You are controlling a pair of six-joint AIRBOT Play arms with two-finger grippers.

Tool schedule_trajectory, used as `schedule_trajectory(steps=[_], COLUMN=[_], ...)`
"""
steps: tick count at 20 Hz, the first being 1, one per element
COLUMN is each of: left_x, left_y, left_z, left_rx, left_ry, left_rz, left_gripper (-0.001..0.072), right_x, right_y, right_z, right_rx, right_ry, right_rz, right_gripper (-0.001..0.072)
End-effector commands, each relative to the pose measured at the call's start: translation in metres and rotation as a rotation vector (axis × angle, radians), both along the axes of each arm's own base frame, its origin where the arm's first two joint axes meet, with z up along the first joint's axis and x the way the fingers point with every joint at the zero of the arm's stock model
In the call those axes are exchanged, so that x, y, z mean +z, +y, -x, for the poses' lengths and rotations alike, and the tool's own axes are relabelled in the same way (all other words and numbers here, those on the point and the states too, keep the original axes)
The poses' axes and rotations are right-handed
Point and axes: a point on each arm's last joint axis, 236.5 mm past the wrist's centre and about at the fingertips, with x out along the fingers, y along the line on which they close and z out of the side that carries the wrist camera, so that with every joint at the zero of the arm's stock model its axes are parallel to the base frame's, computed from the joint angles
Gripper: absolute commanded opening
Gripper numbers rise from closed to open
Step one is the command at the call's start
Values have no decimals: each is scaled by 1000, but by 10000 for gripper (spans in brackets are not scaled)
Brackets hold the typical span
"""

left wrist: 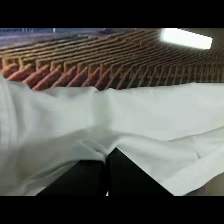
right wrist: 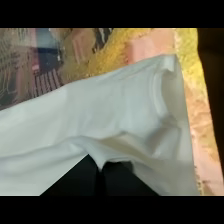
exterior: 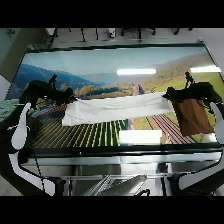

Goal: Fold the shirts.

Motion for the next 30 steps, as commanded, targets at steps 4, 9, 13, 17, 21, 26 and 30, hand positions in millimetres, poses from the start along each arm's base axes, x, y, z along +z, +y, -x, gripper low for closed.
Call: schedule_trajectory(steps=[4,9,13,17,21,26,30], left_x=[25,75,108,133,150,158,155], left_y=[-1,7,2,-13,-39,-81,-145], left_z=[-25,-46,-54,-55,-56,-47,-31], left_rx=[-21,16,0,-25,-74,-150,-266], left_ry=[-65,-124,-175,-206,-251,-275,-316], left_rz=[3,19,24,36,38,47,54], left_gripper=[686,676,676,676,403,17,17], right_x=[10,4,-24,-39,-43,-41,-2], right_y=[-17,-37,-33,-26,-5,4,-2], right_z=[-1,-2,4,9,7,1,-7], right_rx=[78,88,97,107,129,145,144], right_ry=[-27,-17,42,81,72,49,-18], right_rz=[62,132,104,63,-11,-17,4], right_gripper=[332,490,490,420,117,19,18])
